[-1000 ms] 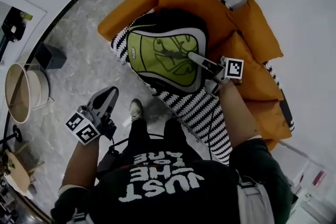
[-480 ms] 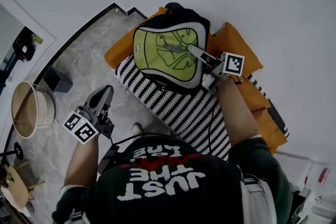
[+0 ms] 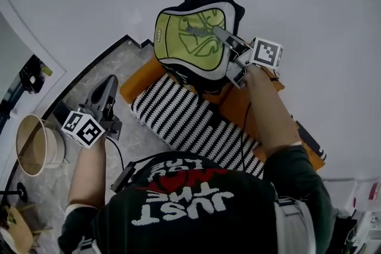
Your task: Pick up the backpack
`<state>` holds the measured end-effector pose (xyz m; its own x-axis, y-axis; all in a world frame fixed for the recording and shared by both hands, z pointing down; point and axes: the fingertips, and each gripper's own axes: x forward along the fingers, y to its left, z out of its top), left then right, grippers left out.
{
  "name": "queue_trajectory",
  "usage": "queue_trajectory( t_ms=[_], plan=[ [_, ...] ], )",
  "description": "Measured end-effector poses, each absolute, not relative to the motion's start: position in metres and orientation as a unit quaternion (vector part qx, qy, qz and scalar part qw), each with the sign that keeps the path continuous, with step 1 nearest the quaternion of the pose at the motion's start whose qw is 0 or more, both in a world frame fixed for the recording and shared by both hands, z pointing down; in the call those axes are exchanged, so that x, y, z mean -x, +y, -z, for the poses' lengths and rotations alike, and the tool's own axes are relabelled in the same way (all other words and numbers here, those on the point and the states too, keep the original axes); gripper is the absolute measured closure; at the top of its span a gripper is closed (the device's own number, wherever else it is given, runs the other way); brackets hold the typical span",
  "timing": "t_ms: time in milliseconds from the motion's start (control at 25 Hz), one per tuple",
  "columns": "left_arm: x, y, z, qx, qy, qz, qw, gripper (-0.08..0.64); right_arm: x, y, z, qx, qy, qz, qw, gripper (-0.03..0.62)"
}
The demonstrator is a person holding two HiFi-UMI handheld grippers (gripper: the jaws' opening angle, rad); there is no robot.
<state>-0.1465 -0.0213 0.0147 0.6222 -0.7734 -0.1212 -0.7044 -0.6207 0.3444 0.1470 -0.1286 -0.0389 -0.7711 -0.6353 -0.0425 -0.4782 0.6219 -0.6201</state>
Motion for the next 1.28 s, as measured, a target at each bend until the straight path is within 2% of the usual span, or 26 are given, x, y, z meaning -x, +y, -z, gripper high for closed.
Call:
queue_trajectory(
  t_ms=[120,200,680,1280],
  plan=[
    [0.144,-0.045,0.064,-0.889,-0.422,0.139,0.11,0.549,-0.147,-0.138,0.134,0.325,0.899,0.262,0.131,0.548],
    [0.144,-0.056,0.09,-0.891,-0.422,0.138,0.097,0.549,-0.147,-0.139,0.163,0.332,0.902,0.241,0.134,0.548],
    [0.132,-0.091,0.128,-0.896,-0.424,0.128,0.025,0.549,-0.148,-0.134,0.174,0.346,0.909,0.182,0.144,0.548],
    [0.124,-0.103,0.148,-0.891,-0.443,0.1,0.011,0.549,-0.144,-0.13,0.178,0.35,0.914,0.163,0.124,0.548]
  ],
)
